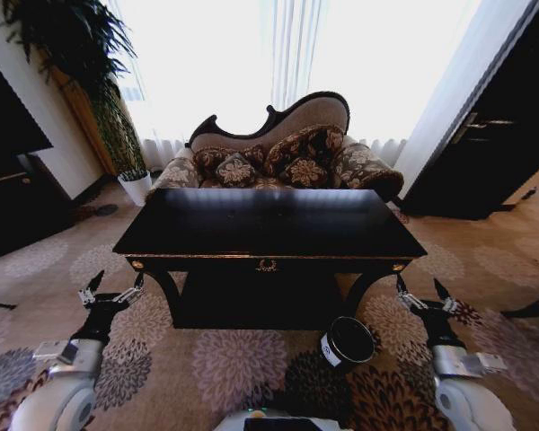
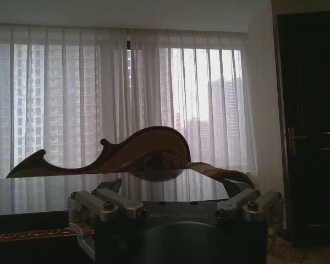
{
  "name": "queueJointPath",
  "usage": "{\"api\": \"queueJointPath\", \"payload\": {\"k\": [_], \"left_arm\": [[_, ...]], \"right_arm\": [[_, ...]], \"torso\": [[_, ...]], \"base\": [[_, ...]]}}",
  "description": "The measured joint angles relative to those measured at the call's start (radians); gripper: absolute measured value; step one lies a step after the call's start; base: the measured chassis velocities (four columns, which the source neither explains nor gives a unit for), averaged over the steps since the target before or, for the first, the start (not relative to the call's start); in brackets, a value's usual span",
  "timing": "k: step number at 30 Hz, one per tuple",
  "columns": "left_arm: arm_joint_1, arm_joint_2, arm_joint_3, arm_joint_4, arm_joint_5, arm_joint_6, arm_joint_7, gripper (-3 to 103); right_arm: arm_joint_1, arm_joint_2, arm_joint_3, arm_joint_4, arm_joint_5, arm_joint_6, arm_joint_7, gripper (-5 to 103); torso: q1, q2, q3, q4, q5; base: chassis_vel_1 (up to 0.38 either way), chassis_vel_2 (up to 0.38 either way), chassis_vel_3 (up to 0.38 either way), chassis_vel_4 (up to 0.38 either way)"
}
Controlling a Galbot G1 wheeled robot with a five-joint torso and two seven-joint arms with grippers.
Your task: Move to the front of the table and place the trash on the table into the trash bin.
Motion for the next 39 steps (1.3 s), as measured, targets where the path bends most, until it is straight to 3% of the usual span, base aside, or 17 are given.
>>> {"api": "queueJointPath", "payload": {"k": [39], "left_arm": [[0.000,0.000,0.000,0.000,0.000,0.000,0.000,100]], "right_arm": [[0.000,0.000,0.000,0.000,0.000,-0.001,0.001,100]], "torso": [[0.000,0.000,0.000,0.0000,0.0001]], "base": [[0.187,-0.186,-0.178,0.183]]}}
